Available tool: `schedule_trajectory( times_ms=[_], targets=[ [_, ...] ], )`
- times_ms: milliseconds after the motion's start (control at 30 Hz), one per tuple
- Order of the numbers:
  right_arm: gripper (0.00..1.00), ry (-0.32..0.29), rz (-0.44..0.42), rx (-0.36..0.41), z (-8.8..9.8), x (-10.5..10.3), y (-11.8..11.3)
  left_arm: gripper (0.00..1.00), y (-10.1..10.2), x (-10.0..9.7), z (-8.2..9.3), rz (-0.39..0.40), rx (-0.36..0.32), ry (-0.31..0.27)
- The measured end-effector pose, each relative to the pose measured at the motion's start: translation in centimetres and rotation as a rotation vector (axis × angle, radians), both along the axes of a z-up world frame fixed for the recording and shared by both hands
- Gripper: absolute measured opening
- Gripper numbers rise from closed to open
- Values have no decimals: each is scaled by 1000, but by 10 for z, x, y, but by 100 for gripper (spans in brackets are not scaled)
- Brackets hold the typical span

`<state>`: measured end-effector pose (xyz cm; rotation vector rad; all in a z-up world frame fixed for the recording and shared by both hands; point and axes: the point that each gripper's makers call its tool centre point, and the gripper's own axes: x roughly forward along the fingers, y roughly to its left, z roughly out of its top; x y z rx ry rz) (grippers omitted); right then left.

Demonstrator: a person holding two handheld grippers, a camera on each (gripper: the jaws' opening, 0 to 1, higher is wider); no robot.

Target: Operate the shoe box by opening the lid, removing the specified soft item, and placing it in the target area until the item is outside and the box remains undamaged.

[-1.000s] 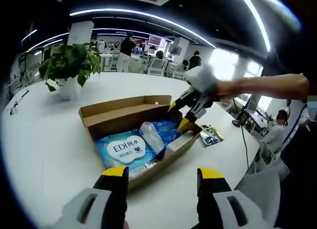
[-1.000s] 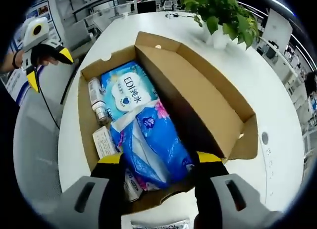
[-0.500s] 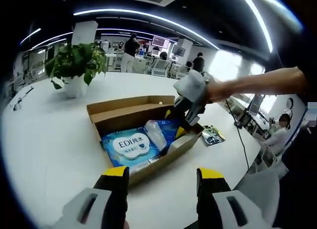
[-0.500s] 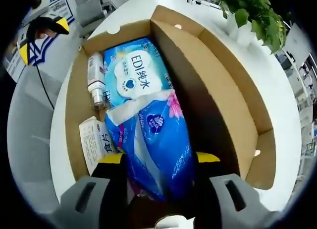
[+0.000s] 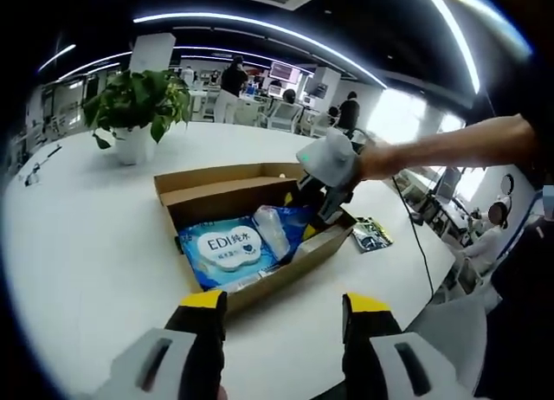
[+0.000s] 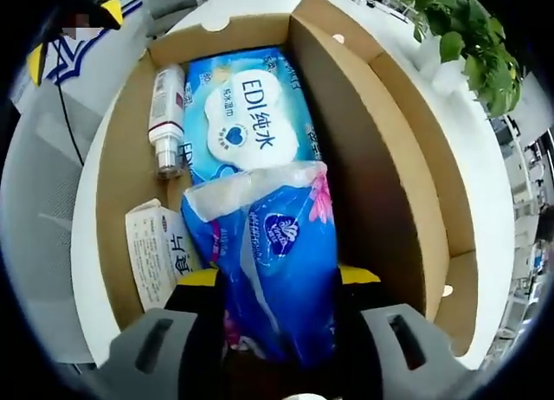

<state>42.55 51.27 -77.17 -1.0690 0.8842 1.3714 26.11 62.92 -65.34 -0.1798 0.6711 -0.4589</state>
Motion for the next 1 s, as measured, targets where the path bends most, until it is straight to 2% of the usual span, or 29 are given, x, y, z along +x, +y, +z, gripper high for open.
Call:
schedule_trajectory(
  times_ms=[167,267,300,333,367,400,500,633,700,1000],
  targets=[
    [36,-2,-31,9,4,-1,-1,51,-4,-4,0,6,-14,8],
    [20,-8,-69,29,11,1,-1,49,-4,-6,0,9,-22,11],
    [8,-45,-101,61,20,10,0,49,-4,-7,0,11,-22,12],
    [5,-49,-133,67,20,14,-1,48,-3,-7,-1,13,-23,14],
    [2,1,-167,66,20,9,-2,47,-2,-8,-1,16,-25,16],
    [0,16,-170,82,20,11,-2,47,-2,-8,-1,20,-29,17],
    [0,17,-169,88,21,7,-4,46,1,-7,-1,33,-47,20],
    [0,-18,-154,89,22,8,-3,45,1,-9,2,34,-48,17],
    [0,-36,-142,92,27,4,-1,44,2,-9,3,35,-48,16],
    [0,-53,-172,165,50,14,6,44,6,-9,1,45,-56,19]
  ],
)
